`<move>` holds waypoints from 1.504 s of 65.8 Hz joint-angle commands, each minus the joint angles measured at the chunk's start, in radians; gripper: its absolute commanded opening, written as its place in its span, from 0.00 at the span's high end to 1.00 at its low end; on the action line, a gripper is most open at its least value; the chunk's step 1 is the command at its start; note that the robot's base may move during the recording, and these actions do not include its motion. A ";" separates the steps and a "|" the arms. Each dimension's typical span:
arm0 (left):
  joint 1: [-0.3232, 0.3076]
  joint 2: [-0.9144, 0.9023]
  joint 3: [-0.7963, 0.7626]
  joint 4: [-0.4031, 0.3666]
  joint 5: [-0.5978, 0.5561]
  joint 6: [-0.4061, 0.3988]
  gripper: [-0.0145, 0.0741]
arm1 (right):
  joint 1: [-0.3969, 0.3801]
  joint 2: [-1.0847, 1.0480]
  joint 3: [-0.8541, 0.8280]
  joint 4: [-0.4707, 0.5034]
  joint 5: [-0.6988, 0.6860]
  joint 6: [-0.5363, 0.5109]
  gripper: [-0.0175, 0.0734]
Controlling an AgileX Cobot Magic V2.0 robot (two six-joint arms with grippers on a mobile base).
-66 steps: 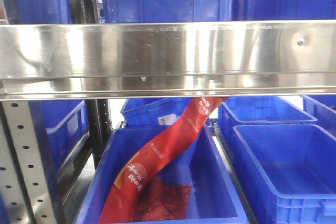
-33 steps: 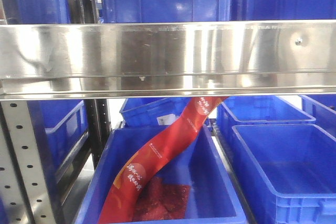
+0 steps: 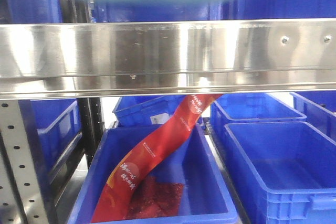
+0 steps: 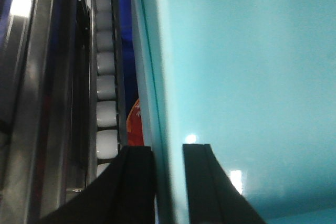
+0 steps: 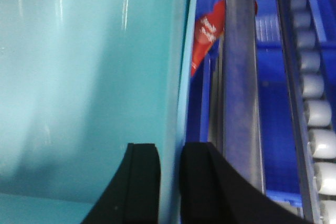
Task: Move two blue bins to right shelf middle
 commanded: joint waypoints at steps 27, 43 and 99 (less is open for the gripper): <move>-0.003 0.027 0.100 -0.001 -0.238 0.001 0.95 | 0.002 0.051 0.053 0.018 -0.180 -0.001 0.99; -0.003 0.025 0.097 -0.001 -0.199 0.001 0.53 | 0.002 0.051 0.049 0.023 -0.173 -0.001 0.50; -0.014 -0.174 0.193 -0.019 -0.242 0.022 0.96 | 0.038 -0.069 -0.022 0.067 -0.148 -0.069 0.99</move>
